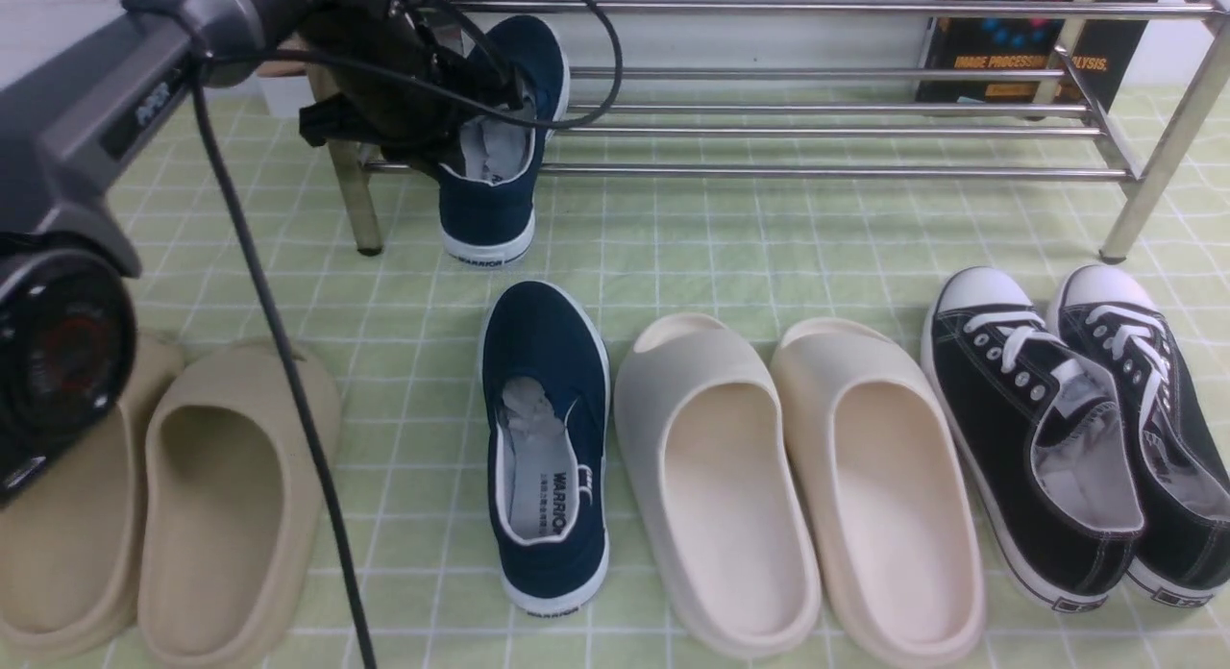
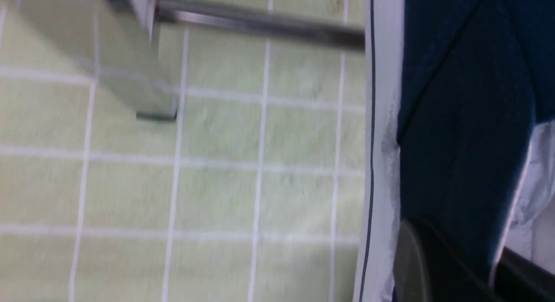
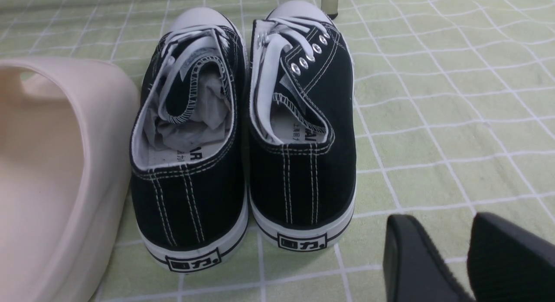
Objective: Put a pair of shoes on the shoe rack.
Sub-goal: Use the left arm to put a shoe into the shoe rack
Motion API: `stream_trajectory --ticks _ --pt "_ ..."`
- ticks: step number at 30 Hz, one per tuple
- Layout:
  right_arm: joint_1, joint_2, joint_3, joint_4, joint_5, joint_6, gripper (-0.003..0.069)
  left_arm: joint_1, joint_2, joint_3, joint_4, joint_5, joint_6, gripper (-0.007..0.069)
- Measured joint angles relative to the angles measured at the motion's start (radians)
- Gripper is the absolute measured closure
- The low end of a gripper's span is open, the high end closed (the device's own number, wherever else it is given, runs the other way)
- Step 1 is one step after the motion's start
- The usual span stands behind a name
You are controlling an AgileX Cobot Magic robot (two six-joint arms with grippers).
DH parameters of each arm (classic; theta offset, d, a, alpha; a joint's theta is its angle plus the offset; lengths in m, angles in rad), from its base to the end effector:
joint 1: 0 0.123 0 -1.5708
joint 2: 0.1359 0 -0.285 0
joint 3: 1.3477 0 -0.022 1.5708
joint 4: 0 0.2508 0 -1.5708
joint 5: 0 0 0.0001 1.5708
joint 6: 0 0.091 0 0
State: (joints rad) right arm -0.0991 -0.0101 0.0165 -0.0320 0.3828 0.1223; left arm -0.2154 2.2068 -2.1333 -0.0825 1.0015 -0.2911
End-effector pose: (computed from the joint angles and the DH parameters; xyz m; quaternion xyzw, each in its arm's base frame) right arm 0.0519 -0.0063 0.1738 0.0806 0.8013 -0.0067 0.5927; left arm 0.4864 -0.1129 0.2769 -0.0475 0.9559 -0.1103 0.2680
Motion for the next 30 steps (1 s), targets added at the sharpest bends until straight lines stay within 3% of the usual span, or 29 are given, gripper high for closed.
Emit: stream_trajectory --ticks 7,20,25,30 --pt "0.0 0.0 0.0 0.0 0.0 0.0 0.042 0.0 0.089 -0.105 0.027 -0.053 0.0 0.0615" --pt "0.0 0.0 0.0 0.0 0.0 0.0 0.042 0.0 0.09 -0.117 0.053 -0.087 0.0 0.0605" --pt "0.0 0.0 -0.001 0.0 0.0 0.0 0.042 0.0 0.09 -0.117 0.053 -0.097 0.0 0.0542" --pt "0.0 0.0 -0.001 0.0 0.0 0.0 0.042 0.0 0.077 -0.123 0.053 -0.109 0.0 0.041"
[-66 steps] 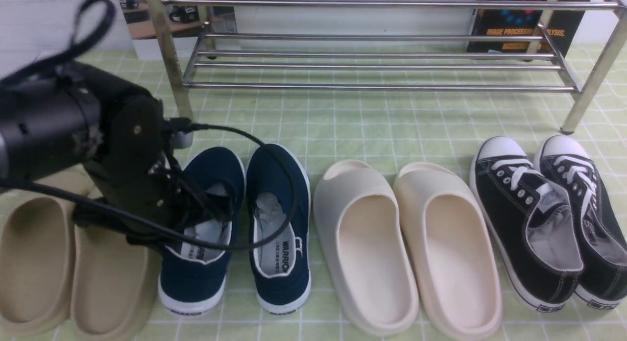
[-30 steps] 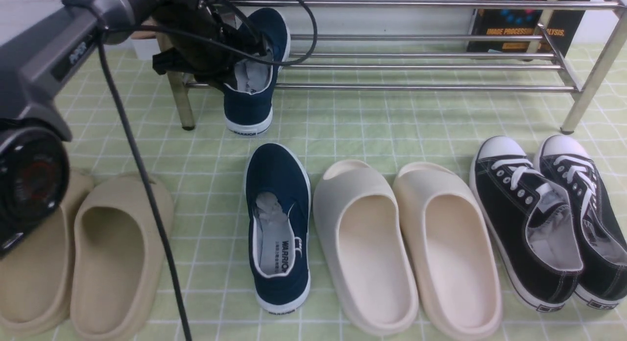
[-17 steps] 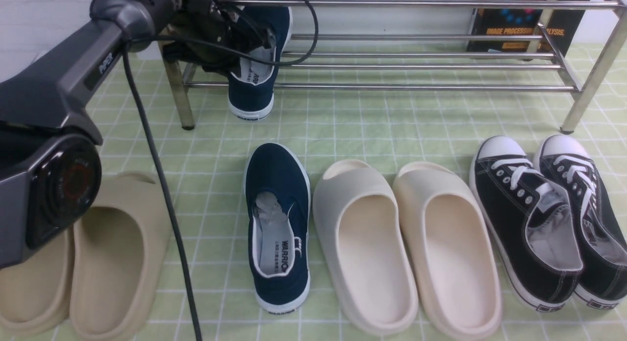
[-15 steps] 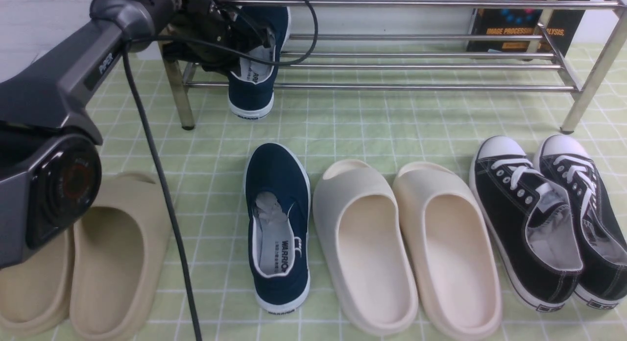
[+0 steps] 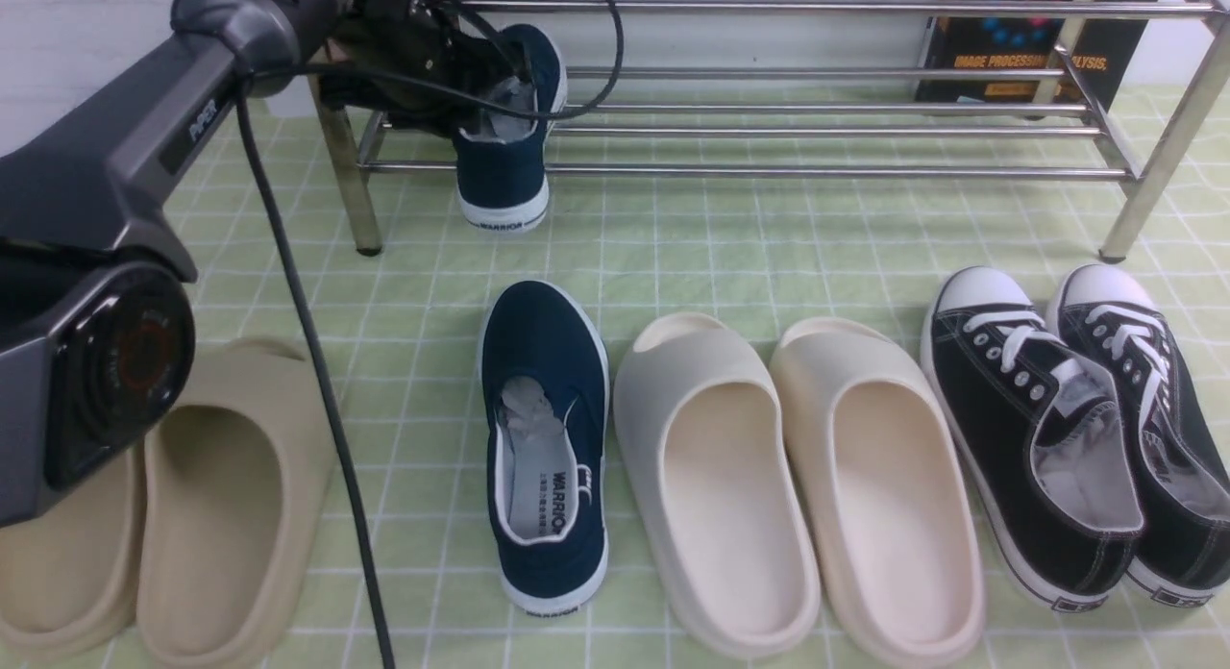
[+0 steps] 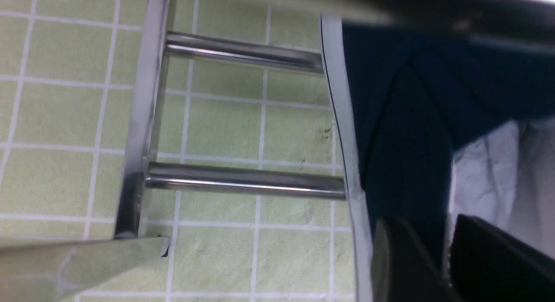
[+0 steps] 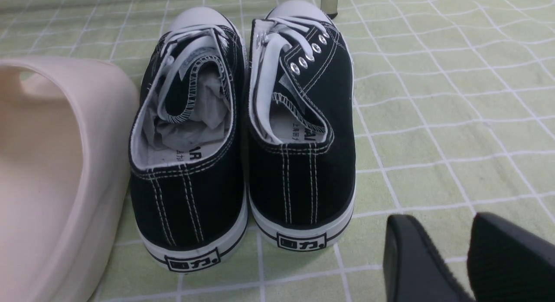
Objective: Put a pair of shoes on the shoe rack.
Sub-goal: Use the left arm to put a shoe into the shoe rack
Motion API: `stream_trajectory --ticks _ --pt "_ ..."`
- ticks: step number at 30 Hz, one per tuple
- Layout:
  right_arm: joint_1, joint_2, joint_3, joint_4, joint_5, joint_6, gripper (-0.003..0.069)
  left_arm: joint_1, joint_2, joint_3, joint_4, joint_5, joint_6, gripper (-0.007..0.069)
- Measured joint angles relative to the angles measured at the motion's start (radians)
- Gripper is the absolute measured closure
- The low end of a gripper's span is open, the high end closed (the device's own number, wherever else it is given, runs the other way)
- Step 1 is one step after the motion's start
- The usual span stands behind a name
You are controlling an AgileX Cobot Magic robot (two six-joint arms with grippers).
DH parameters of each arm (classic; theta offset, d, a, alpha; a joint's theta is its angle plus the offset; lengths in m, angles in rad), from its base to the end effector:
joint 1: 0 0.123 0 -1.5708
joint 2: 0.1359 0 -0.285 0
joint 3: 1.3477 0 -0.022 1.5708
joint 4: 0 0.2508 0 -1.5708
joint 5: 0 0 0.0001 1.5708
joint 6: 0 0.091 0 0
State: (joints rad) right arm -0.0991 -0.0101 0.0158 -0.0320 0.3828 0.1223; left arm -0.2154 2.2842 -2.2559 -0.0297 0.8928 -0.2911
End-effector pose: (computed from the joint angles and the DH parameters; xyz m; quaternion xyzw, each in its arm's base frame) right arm 0.0519 -0.0063 0.1740 0.0806 0.8011 -0.0067 0.5930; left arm 0.5116 -0.1141 0.2805 -0.0398 0.9319 -0.1039 0.3451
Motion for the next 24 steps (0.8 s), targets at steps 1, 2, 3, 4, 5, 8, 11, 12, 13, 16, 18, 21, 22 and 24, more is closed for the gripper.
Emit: stream_trajectory --ticks 1,2,3,4,5,8,11,12,13,16,18,21,22,24 --pt "0.0 0.0 0.0 0.0 0.0 0.0 0.042 0.0 -0.007 0.0 0.0 0.007 0.0 0.0384" --pt "0.0 0.0 0.0 0.0 0.0 0.0 0.042 0.0 -0.009 0.0 0.0 0.011 0.0 0.0381" --pt "0.0 0.0 0.0 0.0 0.0 0.0 0.042 0.0 -0.024 0.0 0.0 0.032 0.0 0.0362" --pt "0.0 0.0 0.0 0.0 0.0 0.0 0.042 0.0 -0.038 0.0 0.007 0.05 0.0 0.0354" --pt "0.0 0.0 0.0 0.0 0.0 0.0 0.042 0.0 -0.051 0.0 0.013 0.068 0.0 0.0354" --pt "0.0 0.0 0.0 0.0 0.0 0.0 0.042 0.0 -0.103 -0.002 0.044 0.146 0.004 0.0371" --pt "0.0 0.0 0.0 0.0 0.0 0.0 0.042 -0.001 -0.144 -0.007 0.061 0.21 0.023 0.0408" --pt "0.0 0.0 0.0 0.0 0.0 0.0 0.042 -0.001 -0.17 -0.008 0.062 0.259 0.043 0.0447" --pt "0.0 0.0 0.0 0.0 0.0 0.0 0.042 -0.001 -0.179 -0.008 0.062 0.283 0.058 0.0474" --pt "0.0 0.0 0.0 0.0 0.0 0.0 0.042 -0.001 -0.19 -0.008 0.053 0.345 0.099 0.0557" --pt "0.0 0.0 0.0 0.0 0.0 0.0 0.042 -0.001 -0.19 0.014 0.03 0.351 0.119 0.062" --pt "0.0 0.0 0.0 0.0 0.0 0.0 0.042 -0.002 -0.189 0.086 -0.034 0.352 0.141 0.0638" --pt "0.0 0.0 0.0 0.0 0.0 0.0 0.042 -0.002 -0.188 0.092 -0.043 0.352 0.143 0.0638" --pt "0.0 0.0 0.0 0.0 0.0 0.0 0.042 -0.013 -0.177 0.155 -0.084 0.352 0.17 0.0638"
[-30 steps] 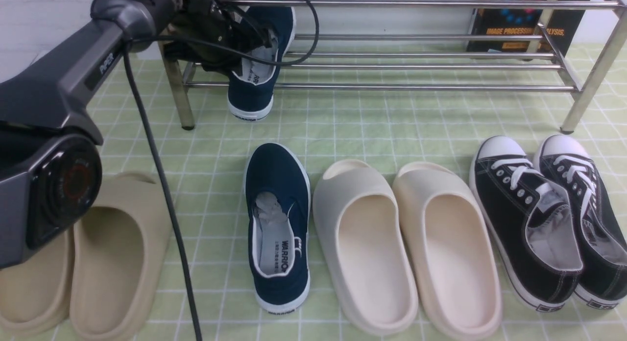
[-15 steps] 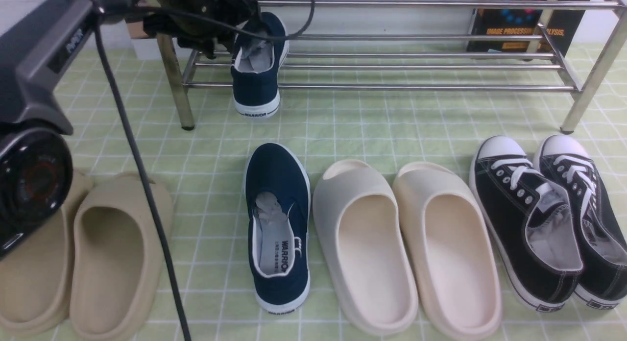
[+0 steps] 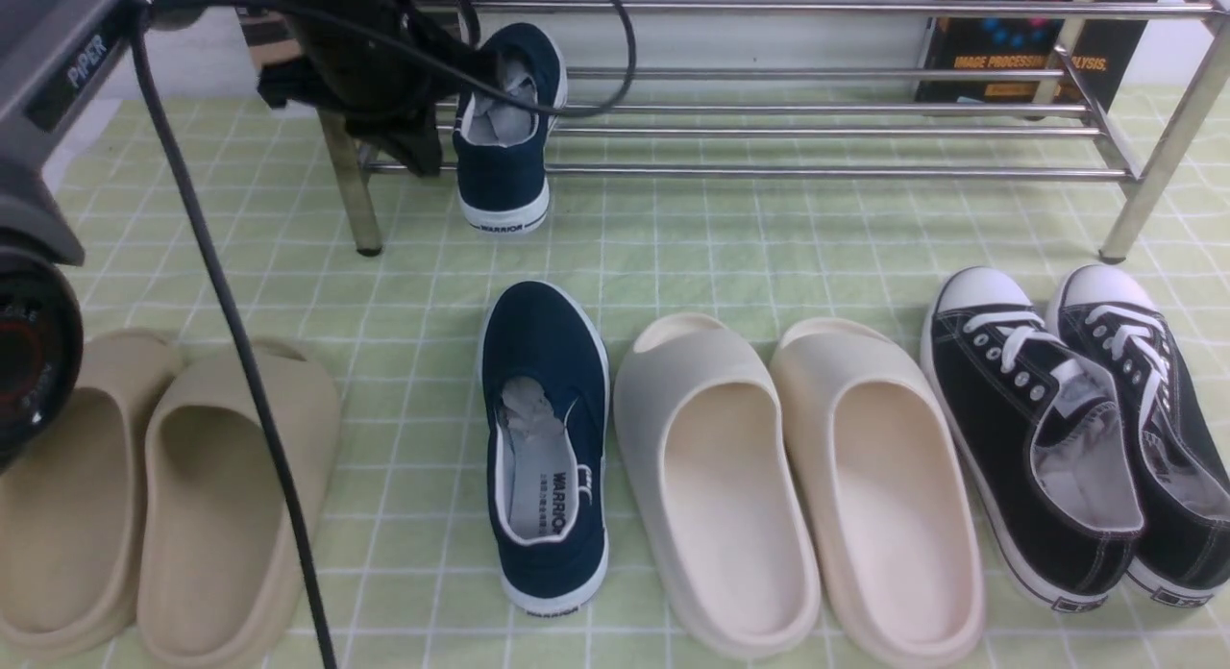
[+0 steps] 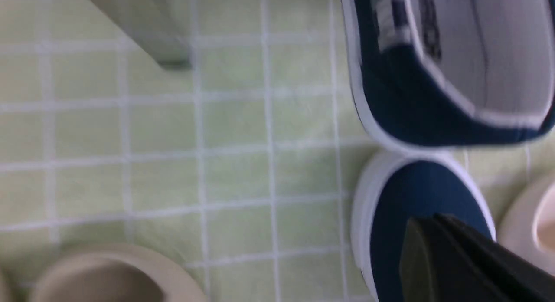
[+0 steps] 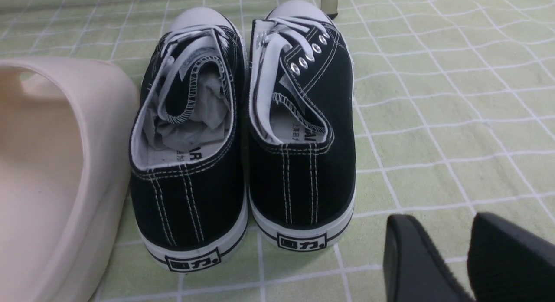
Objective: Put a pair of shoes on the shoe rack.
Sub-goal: Use the left arm to put a shoe into the shoe rack
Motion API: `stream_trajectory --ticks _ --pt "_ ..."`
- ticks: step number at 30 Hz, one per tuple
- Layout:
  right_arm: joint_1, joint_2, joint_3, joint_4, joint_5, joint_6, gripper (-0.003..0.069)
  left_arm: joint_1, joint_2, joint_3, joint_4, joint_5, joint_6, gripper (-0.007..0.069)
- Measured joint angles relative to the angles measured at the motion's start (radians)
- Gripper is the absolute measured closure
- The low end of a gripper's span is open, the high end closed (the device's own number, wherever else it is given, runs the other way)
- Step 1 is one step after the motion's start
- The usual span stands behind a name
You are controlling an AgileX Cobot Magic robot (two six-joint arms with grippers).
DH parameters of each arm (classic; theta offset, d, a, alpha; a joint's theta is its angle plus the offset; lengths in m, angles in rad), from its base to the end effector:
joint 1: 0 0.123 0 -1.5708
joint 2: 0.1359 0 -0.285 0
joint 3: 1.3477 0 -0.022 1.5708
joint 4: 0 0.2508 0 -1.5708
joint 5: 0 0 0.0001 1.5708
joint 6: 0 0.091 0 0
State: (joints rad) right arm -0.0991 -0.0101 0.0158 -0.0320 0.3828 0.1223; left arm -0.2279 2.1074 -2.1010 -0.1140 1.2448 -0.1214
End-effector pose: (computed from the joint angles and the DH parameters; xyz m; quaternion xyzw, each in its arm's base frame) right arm 0.0519 -0.0063 0.1740 0.0806 0.8011 -0.0067 0.5930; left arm 0.4475 -0.1139 0.3051 0.0451 0.9768 -0.0907 0.1888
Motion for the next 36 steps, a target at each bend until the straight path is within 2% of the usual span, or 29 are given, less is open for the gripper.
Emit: stream_trajectory --ticks 6,10,16,25,31,36 --pt "0.0 0.0 0.0 0.0 0.0 0.0 0.042 -0.037 0.07 0.077 -0.038 -0.134 0.019 0.0638" --pt "0.0 0.0 0.0 0.0 0.0 0.0 0.042 -0.036 0.083 0.078 -0.039 -0.213 -0.026 0.0638" --pt "0.0 0.0 0.0 0.0 0.0 0.0 0.042 -0.038 0.085 0.072 0.031 -0.302 -0.128 0.0638" --pt "0.0 0.0 0.0 0.0 0.0 0.0 0.042 -0.038 0.087 0.063 0.082 -0.393 -0.164 0.0638" --pt "0.0 0.0 0.0 0.0 0.0 0.0 0.042 -0.037 0.087 0.055 0.092 -0.379 -0.166 0.0638" --pt "0.0 0.0 0.0 0.0 0.0 0.0 0.042 -0.037 0.07 0.003 0.107 -0.208 -0.161 0.0596"
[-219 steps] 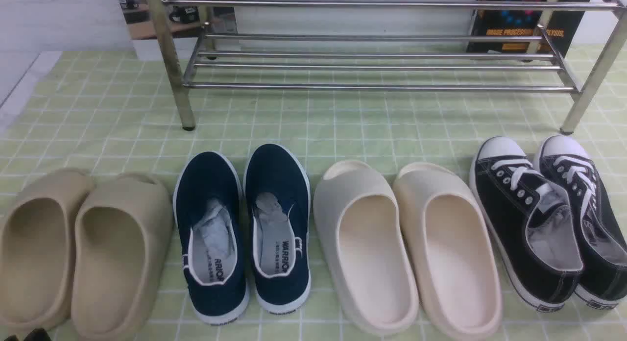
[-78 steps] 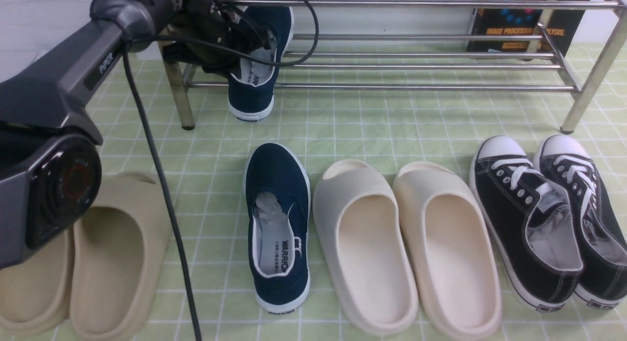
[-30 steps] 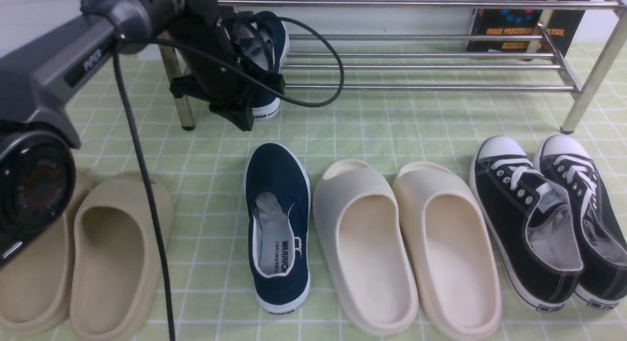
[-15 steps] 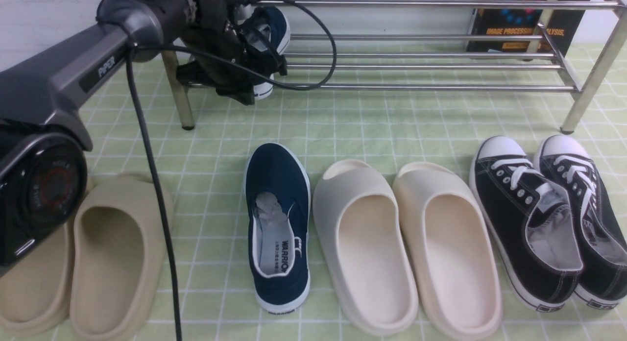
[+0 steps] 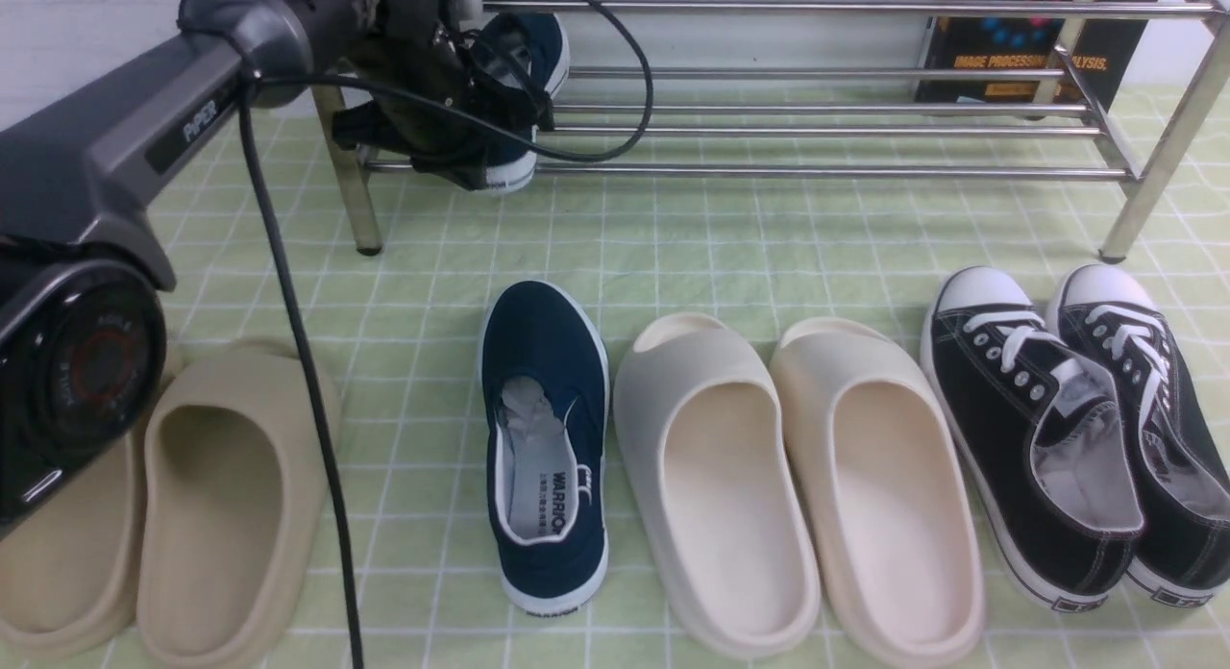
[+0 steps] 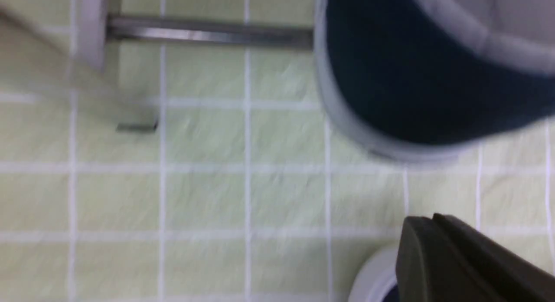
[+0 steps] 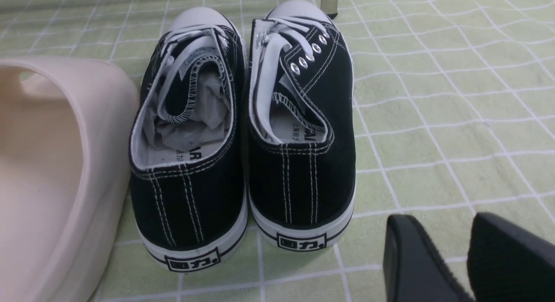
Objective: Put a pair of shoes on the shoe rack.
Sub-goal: Use the left arm to put a shoe into the shoe rack, then use the left arm to grab the shoe closest to it
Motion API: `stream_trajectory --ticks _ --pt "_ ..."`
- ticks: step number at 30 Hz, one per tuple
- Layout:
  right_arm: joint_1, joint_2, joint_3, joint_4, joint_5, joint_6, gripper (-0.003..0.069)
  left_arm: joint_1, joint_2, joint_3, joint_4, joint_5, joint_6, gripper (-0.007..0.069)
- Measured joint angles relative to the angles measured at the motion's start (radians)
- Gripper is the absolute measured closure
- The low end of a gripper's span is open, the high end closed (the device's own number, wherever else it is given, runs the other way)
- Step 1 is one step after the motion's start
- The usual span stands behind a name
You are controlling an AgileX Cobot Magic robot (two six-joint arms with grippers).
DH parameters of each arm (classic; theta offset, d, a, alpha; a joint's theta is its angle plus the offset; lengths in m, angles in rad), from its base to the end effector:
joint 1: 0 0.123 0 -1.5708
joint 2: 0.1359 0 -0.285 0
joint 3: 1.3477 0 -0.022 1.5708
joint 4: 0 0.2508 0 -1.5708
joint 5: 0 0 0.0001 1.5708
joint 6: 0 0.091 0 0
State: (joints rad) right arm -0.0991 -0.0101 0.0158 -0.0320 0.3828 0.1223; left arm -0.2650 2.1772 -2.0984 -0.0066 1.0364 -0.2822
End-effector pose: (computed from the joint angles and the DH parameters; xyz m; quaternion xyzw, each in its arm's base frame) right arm 0.0519 -0.0063 0.1740 0.0806 0.8011 -0.0067 0.5930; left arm 0.4729 -0.1289 0.2792 -0.0091 0.9633 -0.0755 0.2572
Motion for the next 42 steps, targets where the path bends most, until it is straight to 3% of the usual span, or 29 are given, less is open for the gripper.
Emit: stream_trajectory --ticks 5,14,20,23,28,32,38,42 --pt "0.0 0.0 0.0 0.0 0.0 0.0 0.042 0.0 -0.07 -0.074 0.007 0.185 0.058 0.0566" --pt "0.0 0.0 0.0 0.0 0.0 0.0 0.042 0.0 -0.359 -0.072 -0.053 0.214 0.07 0.0564" --pt "0.0 0.0 0.0 0.0 0.0 0.0 0.042 0.0 -0.602 0.179 -0.053 0.214 0.07 0.0561" --pt "0.0 0.0 0.0 0.0 0.0 0.0 0.042 0.0 -0.752 0.481 -0.052 0.214 0.07 0.0561" --pt "0.0 0.0 0.0 0.0 0.0 0.0 0.042 0.0 -0.842 0.78 -0.054 0.205 0.07 0.0563" --pt "0.0 0.0 0.0 0.0 0.0 0.0 0.042 0.0 -0.84 0.976 -0.127 0.144 0.102 0.0563" --pt "0.0 0.0 0.0 0.0 0.0 0.0 0.042 -0.01 -0.769 1.021 -0.243 0.117 0.212 0.0563" --pt "0.0 0.0 0.0 0.0 0.0 0.0 0.042 -0.089 -0.743 1.021 -0.193 0.068 0.215 0.0563"
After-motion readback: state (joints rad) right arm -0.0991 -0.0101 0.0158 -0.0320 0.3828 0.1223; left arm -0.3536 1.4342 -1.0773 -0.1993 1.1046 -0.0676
